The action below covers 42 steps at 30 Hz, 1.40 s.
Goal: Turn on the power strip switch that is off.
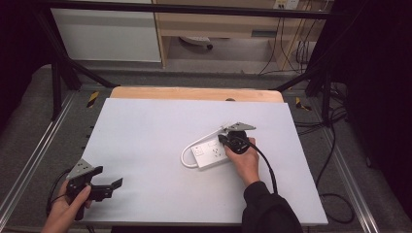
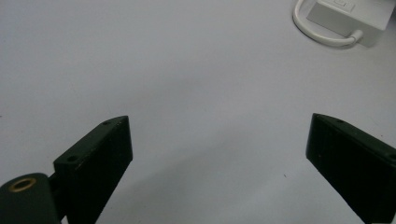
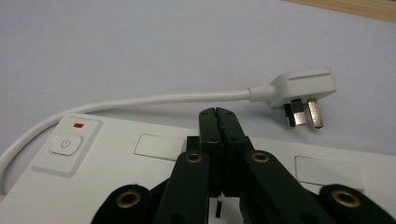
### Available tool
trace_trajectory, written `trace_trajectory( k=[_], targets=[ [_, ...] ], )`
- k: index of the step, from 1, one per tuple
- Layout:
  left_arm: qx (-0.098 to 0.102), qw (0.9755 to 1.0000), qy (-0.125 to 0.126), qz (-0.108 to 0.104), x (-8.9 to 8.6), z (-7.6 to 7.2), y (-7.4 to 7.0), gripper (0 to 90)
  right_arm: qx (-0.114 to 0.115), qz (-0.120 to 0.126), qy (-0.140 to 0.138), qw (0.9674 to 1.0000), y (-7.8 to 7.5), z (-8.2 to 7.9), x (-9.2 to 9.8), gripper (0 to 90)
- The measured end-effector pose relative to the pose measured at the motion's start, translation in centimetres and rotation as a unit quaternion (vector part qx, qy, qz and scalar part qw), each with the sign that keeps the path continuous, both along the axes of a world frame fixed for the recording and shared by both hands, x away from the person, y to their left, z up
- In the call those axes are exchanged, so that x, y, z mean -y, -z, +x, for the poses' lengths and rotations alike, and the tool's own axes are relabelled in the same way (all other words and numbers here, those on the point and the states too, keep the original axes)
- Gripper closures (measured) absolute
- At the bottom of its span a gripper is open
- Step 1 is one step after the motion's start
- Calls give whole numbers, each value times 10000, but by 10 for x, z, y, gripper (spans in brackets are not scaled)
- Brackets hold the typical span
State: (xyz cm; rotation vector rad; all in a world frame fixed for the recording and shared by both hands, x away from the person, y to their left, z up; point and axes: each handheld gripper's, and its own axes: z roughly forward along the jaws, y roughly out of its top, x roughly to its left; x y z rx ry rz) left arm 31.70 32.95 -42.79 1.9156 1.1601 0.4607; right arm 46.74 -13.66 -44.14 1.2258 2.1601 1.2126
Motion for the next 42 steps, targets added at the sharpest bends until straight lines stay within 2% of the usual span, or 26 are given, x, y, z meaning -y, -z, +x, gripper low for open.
trace_trajectory(
  k=[4, 10, 19, 33, 42],
  targets=[
    [0, 10000, -4, 3, 0, 0, 0, 71, 13, -11, -7, 10000, 0, -1, 1, 900],
    [1, 10000, 4, 3, 0, 0, 0, 71, 16, 154, 56, 9999, 3, -3, 4, 900],
    [-16, 10000, -2, 10, 1, 0, 0, 71, 89, 150, 90, 9998, 4, -4, 3, 900],
    [-30, 10000, -14, 4, 0, 0, 1, 71, 37, 218, 127, 9997, 5, -5, 3, 900],
    [-16, 10000, -17, 3, 0, 0, 0, 71, 51, 156, 60, 9998, 6, -4, 1, 900]
  ],
)
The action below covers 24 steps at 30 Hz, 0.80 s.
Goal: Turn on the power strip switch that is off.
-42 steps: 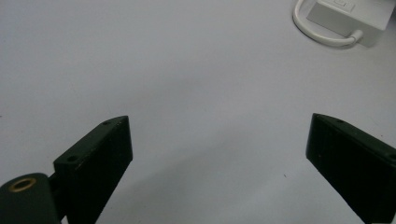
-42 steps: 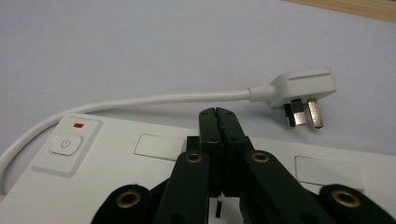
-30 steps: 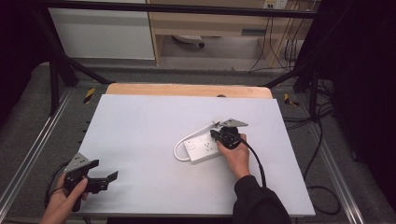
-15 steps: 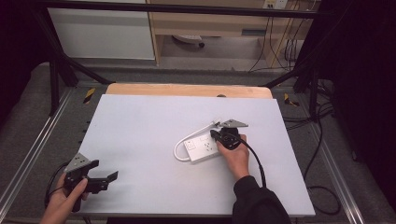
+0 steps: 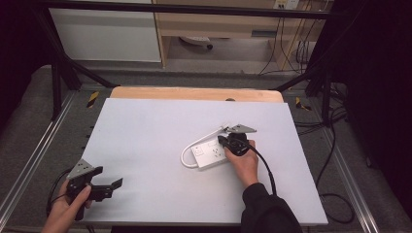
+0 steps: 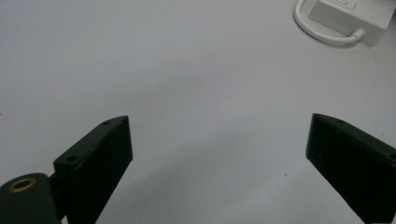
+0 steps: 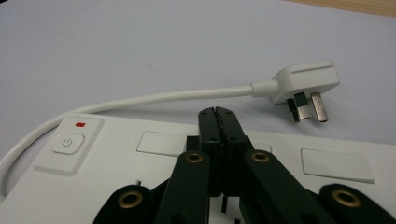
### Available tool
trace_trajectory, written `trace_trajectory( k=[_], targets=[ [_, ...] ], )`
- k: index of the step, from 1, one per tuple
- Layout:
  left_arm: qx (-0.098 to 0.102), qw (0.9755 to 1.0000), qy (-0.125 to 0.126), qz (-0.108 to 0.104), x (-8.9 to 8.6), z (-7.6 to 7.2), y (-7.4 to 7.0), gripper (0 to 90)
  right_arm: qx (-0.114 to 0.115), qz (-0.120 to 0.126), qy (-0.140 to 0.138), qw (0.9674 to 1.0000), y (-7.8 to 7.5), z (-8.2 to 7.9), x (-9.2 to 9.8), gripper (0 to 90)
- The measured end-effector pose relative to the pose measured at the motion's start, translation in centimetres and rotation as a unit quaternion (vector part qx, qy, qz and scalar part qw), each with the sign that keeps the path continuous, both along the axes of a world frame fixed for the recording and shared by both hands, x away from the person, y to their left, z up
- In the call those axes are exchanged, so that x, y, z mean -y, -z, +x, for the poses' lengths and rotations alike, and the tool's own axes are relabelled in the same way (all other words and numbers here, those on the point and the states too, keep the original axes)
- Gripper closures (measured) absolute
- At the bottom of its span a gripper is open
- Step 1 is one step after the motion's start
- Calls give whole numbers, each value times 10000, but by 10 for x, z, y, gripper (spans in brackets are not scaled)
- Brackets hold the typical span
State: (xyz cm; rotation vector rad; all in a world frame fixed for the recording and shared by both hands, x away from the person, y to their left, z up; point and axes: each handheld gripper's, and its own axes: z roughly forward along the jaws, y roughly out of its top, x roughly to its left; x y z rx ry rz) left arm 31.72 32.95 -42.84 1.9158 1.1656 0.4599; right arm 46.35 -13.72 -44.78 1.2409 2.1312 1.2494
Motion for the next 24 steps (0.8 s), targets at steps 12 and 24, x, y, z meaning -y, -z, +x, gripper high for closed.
trace_trajectory(
  k=[12, 24],
  targets=[
    [22, 10000, -32, -26, 0, 0, -1, 71, 5, 22, 8, 10000, 0, 2, 2, 900],
    [39, 9999, -115, -59, -2, 0, -1, 71, 161, 135, -26, 9998, -8, 0, 3, 900]
  ],
)
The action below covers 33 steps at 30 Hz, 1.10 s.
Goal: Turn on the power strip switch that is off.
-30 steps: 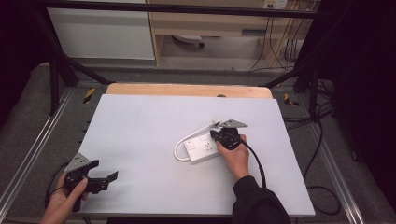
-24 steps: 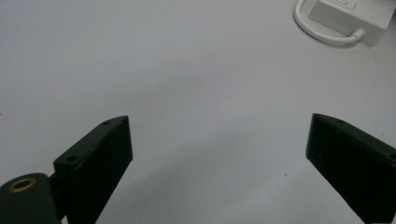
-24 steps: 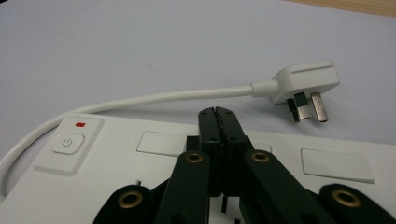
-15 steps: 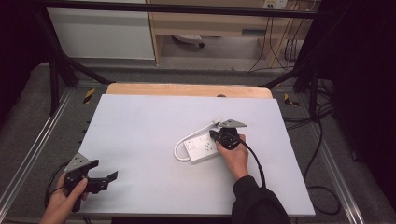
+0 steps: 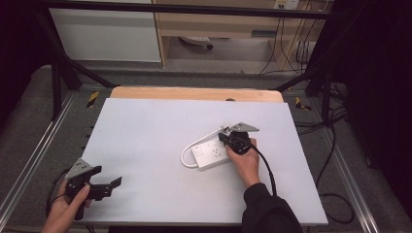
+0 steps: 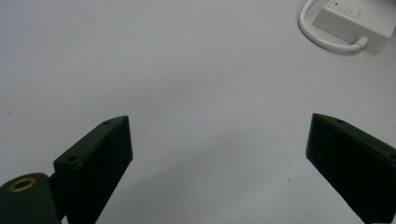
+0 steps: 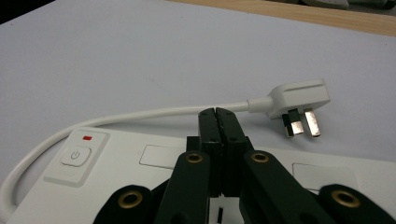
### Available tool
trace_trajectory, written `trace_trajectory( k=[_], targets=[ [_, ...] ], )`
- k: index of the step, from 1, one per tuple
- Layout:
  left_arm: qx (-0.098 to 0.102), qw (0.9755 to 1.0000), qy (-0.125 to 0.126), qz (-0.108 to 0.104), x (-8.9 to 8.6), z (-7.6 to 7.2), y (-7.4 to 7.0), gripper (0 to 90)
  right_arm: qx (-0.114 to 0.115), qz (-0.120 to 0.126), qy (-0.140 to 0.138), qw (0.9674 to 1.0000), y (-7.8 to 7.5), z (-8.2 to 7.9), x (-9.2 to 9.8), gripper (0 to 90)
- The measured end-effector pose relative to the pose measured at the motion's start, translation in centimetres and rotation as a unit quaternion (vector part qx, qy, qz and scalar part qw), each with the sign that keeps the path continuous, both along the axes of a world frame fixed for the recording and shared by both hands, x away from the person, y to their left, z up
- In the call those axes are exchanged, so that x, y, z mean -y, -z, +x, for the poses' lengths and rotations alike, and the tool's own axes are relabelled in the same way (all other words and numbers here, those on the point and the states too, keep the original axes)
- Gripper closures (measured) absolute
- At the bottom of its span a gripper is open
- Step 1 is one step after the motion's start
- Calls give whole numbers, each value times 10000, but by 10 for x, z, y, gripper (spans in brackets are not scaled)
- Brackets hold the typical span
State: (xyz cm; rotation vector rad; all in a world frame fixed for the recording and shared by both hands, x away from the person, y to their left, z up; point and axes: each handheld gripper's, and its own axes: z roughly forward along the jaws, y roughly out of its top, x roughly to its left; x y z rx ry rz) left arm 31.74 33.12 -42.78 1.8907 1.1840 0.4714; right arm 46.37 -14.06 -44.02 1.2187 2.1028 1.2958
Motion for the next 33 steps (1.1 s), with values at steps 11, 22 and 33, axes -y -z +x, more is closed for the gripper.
trace_trajectory(
  k=[11, 22, 33],
  targets=[
    [-10, 10000, -20, -14, 0, 0, 0, 71, 123, 25, 18, 9999, -8, -2, 5, 900],
    [-11, 10000, -2, -42, 0, 0, 0, 71, 148, 107, 82, 9998, -16, -5, 10, 852],
    [-14, 10000, -16, -60, 0, 0, 0, 71, 164, 165, 77, 9997, -26, -8, 10, 665]
  ],
)
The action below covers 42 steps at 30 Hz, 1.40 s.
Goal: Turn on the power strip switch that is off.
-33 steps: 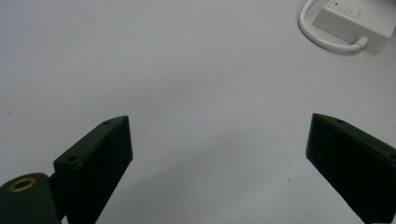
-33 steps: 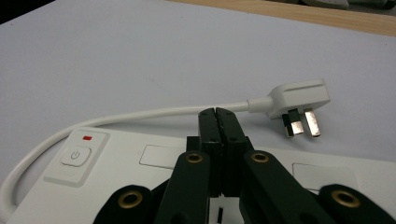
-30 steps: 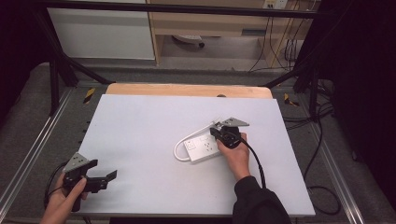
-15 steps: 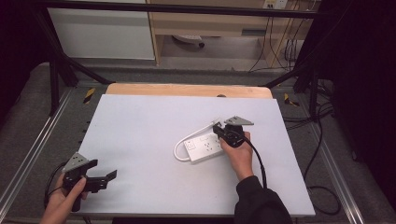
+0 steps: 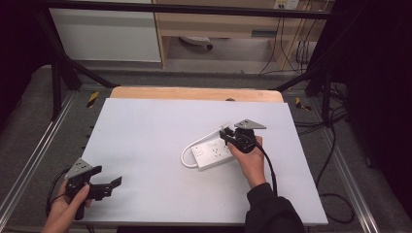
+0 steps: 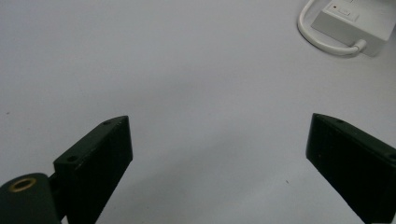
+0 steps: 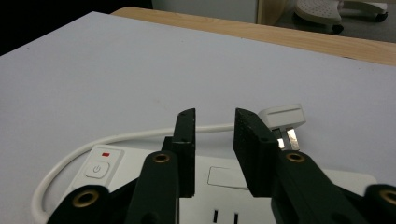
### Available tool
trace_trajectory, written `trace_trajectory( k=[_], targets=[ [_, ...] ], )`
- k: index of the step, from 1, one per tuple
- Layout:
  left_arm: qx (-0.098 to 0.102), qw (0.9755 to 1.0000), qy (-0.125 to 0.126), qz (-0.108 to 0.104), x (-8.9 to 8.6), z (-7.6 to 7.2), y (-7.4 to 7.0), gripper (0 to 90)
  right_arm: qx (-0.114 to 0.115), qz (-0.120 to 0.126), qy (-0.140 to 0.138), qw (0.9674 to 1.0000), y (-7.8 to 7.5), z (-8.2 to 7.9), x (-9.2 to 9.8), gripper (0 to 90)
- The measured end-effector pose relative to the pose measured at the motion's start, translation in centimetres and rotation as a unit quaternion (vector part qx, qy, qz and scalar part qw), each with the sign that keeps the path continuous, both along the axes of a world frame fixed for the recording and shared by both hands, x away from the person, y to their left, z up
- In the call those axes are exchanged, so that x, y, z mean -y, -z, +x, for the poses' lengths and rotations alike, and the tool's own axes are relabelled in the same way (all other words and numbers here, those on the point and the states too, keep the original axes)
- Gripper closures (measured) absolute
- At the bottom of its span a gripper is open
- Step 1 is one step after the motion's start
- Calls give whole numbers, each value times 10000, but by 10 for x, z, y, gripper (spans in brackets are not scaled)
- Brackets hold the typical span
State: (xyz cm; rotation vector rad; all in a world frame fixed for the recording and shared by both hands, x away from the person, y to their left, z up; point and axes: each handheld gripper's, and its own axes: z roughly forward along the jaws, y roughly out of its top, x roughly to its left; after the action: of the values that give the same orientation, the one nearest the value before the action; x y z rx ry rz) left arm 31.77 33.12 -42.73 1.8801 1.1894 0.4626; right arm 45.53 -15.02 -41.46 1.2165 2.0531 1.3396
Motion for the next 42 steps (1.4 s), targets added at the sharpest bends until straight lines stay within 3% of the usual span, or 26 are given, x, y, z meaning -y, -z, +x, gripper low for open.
trace_trajectory(
  k=[5, 10, 14, 16, 19, 31, 42],
  targets=[
    [3, 10000, 11, -16, 0, 0, 0, 71, 9, -44, 85, 10000, -10, -2, 0, 457],
    [-25, 10000, -27, -58, -1, 1, 1, 71, -80, -217, 211, 9995, -16, -2, -4, 152],
    [9, 10000, -27, -86, -1, 0, 0, 71, -59, -469, 272, 9985, -18, -3, -7, 58],
    [15, 10000, -23, -90, -1, 0, 0, 70, -46, -524, 279, 9982, -21, -5, -7, 50],
    [-15, 10000, -18, -66, 0, 1, 0, 70, -96, -376, 247, 9989, -25, -8, -3, 44],
    [24, 10000, -7, -90, -1, 0, -1, 70, 5, -218, 314, 9993, -45, -19, 16, 60],
    [7, 9999, -58, -116, -2, 1, 0, 70, 425, 19, 502, 9978, -59, -41, 43, 65]
  ],
)
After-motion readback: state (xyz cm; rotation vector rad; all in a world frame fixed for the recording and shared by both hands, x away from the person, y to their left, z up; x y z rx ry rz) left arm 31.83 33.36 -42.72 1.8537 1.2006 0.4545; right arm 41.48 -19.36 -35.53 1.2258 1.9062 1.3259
